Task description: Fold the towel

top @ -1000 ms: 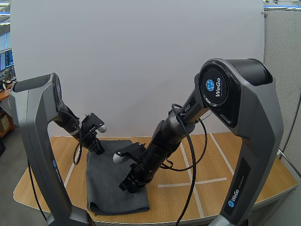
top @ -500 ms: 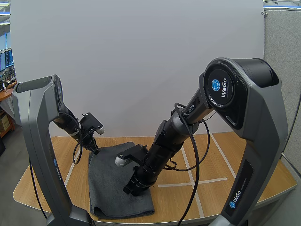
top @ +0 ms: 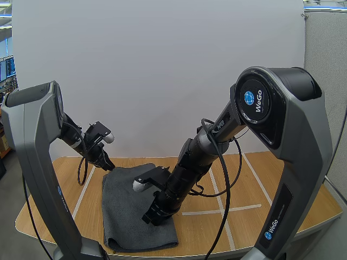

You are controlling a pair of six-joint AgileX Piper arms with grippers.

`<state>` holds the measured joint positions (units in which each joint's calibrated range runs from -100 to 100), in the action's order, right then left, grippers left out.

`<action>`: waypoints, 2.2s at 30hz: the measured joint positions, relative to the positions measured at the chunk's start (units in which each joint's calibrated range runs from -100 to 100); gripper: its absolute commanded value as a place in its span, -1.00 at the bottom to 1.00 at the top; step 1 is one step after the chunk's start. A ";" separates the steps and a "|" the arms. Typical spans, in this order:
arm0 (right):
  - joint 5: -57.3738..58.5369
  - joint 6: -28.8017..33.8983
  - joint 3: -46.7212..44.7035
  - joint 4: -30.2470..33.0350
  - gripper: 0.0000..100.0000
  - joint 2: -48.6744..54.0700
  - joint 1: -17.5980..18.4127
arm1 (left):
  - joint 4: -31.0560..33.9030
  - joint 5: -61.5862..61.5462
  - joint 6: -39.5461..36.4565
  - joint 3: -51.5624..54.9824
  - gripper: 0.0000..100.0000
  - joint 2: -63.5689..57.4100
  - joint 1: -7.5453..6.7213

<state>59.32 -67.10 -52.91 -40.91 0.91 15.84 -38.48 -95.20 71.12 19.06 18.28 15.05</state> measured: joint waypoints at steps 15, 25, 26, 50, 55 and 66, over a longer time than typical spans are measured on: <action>-0.18 0.09 0.00 -0.11 -1.00 0.00 0.00 | 11.48 -0.52 -4.19 0.00 -1.00 5.44 0.00; -4.21 0.27 -0.26 -0.34 -1.00 0.03 -0.37 | 9.25 17.47 -4.87 0.00 -1.00 7.05 -0.47; -4.86 0.40 -0.26 -0.34 -1.00 0.03 -0.46 | 8.67 19.00 -4.87 0.00 -1.00 7.05 -0.83; -19.02 0.40 4.67 -0.17 -1.00 -0.35 -7.78 | 6.77 18.93 -8.03 -2.52 -1.00 7.03 -6.94; -17.34 0.83 7.57 -0.17 -1.00 -0.35 -7.78 | 11.53 12.60 -10.43 -2.52 -1.00 7.03 -6.94; 11.43 1.79 7.94 -2.44 -1.00 -0.19 -7.85 | 5.08 11.76 -7.59 -3.17 -1.00 3.77 -6.94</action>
<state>70.75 -65.31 -44.97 -43.35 0.72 7.99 -33.40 -83.44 63.53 15.90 22.06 8.12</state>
